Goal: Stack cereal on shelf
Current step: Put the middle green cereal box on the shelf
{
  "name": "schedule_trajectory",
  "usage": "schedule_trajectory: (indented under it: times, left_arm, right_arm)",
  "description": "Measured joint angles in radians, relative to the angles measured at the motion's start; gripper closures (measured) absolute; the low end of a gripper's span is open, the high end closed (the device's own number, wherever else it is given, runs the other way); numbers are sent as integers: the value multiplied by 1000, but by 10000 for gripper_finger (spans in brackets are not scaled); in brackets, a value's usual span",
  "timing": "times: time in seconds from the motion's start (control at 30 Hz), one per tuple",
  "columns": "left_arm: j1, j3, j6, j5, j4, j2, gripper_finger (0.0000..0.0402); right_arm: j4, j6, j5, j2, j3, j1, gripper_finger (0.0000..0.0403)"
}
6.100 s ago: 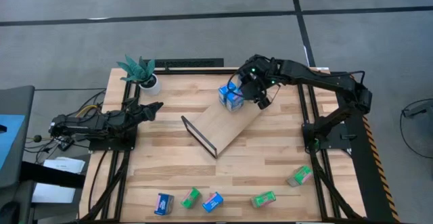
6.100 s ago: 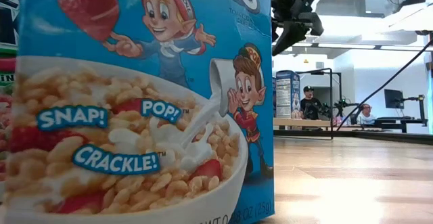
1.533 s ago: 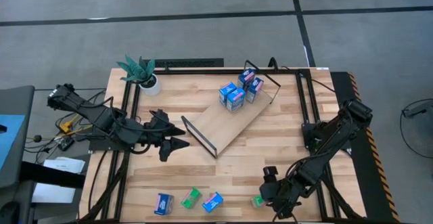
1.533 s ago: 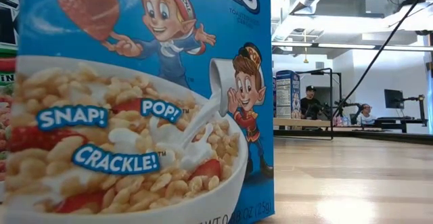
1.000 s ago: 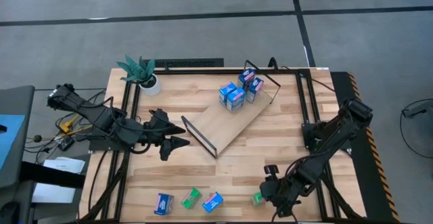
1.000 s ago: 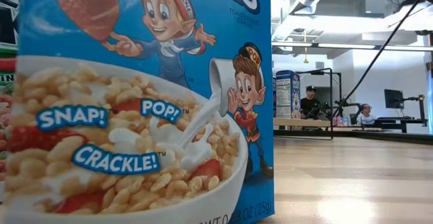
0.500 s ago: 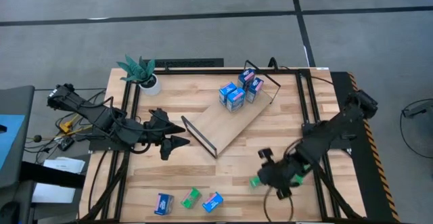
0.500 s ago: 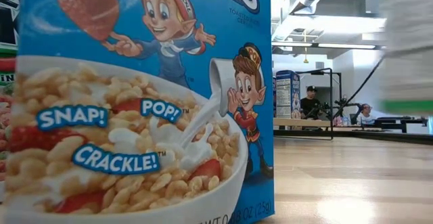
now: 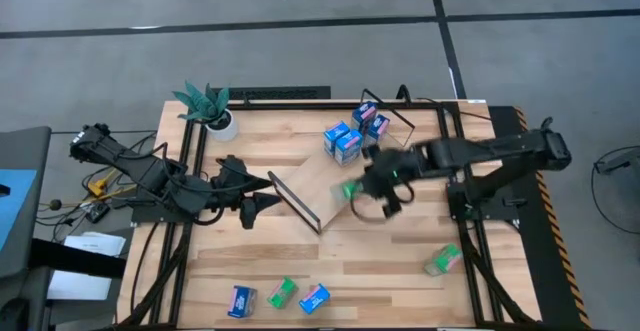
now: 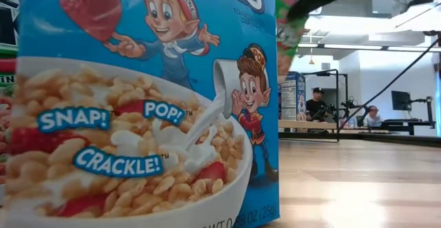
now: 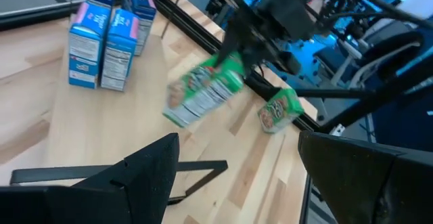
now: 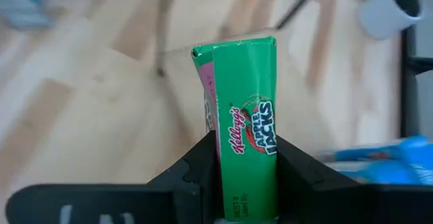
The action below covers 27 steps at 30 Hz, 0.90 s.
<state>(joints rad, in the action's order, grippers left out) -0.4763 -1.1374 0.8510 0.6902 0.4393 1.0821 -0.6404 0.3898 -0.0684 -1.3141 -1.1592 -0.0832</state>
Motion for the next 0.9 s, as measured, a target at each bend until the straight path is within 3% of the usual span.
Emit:
schedule_trajectory:
  times: [0.17,0.37,0.6,0.9]
  left_arm:
    - [0,0,6,29,0,0,109]
    - [0,0,-35,30,0,0,109]
    - [0,0,-99,25,6,0,109]
    - [10,0,-82,31,44,0,109]
  right_arm:
    - [5,158,108,-71,-96,155,278]
    - [-6,284,169,-190,-262,256,278]
    - [-116,373,232,-356,-445,285,278]
    - [-215,516,239,-552,-563,309,278]
